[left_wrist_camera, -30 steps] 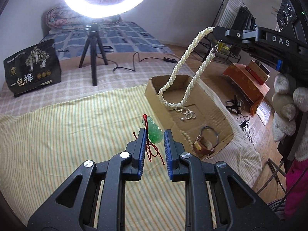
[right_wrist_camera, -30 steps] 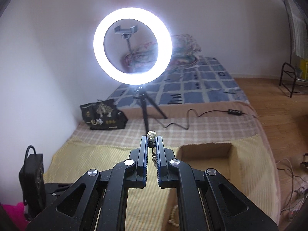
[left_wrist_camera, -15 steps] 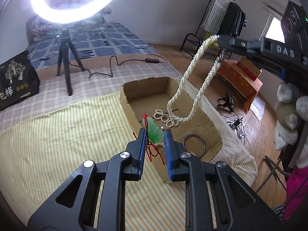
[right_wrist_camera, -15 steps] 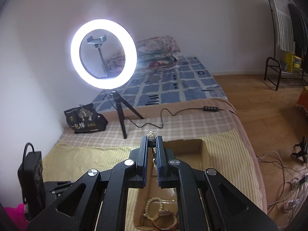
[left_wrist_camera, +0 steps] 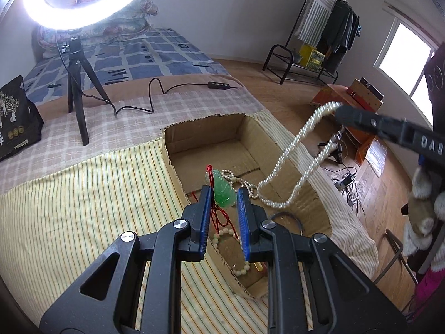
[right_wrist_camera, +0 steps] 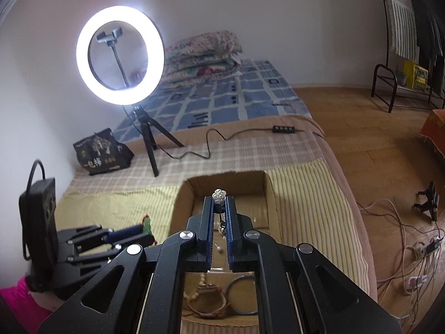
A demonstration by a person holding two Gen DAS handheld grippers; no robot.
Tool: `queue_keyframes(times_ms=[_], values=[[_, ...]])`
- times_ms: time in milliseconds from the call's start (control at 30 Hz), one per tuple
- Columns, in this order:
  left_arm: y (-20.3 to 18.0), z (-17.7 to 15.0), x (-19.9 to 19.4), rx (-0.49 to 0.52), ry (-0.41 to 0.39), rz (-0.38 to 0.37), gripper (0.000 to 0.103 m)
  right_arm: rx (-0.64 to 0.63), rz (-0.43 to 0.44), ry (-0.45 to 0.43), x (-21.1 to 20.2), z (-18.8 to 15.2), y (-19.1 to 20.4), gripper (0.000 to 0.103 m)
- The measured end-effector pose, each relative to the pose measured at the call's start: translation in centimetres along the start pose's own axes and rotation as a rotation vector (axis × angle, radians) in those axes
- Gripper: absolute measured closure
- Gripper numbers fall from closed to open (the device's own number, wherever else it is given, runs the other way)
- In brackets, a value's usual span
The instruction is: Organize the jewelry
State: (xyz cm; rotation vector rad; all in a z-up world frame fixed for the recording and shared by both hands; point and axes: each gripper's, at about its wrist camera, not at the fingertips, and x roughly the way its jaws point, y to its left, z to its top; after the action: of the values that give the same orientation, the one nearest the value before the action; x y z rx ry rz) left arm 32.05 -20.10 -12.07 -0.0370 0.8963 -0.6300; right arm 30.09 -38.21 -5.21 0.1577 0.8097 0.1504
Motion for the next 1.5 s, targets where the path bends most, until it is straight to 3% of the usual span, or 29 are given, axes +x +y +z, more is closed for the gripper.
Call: queue_keyframes(times_ms=[533, 600, 633, 667, 700, 733, 800, 900, 1033, 1133, 1300, 1500], values=[[-0.1, 0.3, 2.2, -0.005, 0.023, 0.018, 0.085, -0.006, -0.020, 0.111, 2.7, -2.4, -1.4, 0.096], [-0.1, 0.3, 2.1, -0.007, 0.023, 0.022, 0.085, -0.006, -0.034, 0.118, 2.9, -2.5, -1.3, 0.092], [0.0, 0.3, 2.2, -0.008, 0.024, 0.022, 0.085, -0.005, -0.036, 0.121, 3.0, -2.5, -1.4, 0.084], [0.0, 0.2, 2.2, -0.009, 0.026, 0.022, 0.078, -0.003, -0.038, 0.122, 3.0, -2.5, -1.4, 0.073], [0.0, 0.2, 2.1, -0.010, 0.023, 0.023, 0.069, -0.001, -0.042, 0.121, 3.0, -2.6, -1.4, 0.069], [0.0, 0.2, 2.0, -0.010, 0.019, 0.026, 0.068, 0.002, -0.046, 0.118, 3.0, -2.6, -1.4, 0.065], [0.0, 0.2, 2.0, -0.010, 0.019, 0.026, 0.067, 0.004, -0.054, 0.117, 3.0, -2.5, -1.3, 0.065], [-0.1, 0.2, 2.0, -0.007, 0.020, 0.030, 0.067, 0.011, -0.080, 0.116, 3.0, -2.5, -1.4, 0.051], [-0.2, 0.1, 1.9, -0.002, 0.024, 0.037, 0.067, 0.018, -0.095, 0.109, 2.9, -2.4, -1.6, 0.045], [-0.1, 0.0, 1.7, -0.008, 0.023, 0.041, 0.056, 0.023, -0.124, 0.106, 2.9, -2.3, -1.5, 0.033], [-0.1, 0.0, 1.1, -0.012, 0.008, 0.048, 0.043, 0.026, -0.148, 0.103, 2.7, -2.3, -1.3, 0.033], [-0.2, -0.1, -0.2, 0.000, -0.004, 0.062, 0.038, 0.031, -0.173, 0.101, 2.3, -2.3, -0.9, 0.033]])
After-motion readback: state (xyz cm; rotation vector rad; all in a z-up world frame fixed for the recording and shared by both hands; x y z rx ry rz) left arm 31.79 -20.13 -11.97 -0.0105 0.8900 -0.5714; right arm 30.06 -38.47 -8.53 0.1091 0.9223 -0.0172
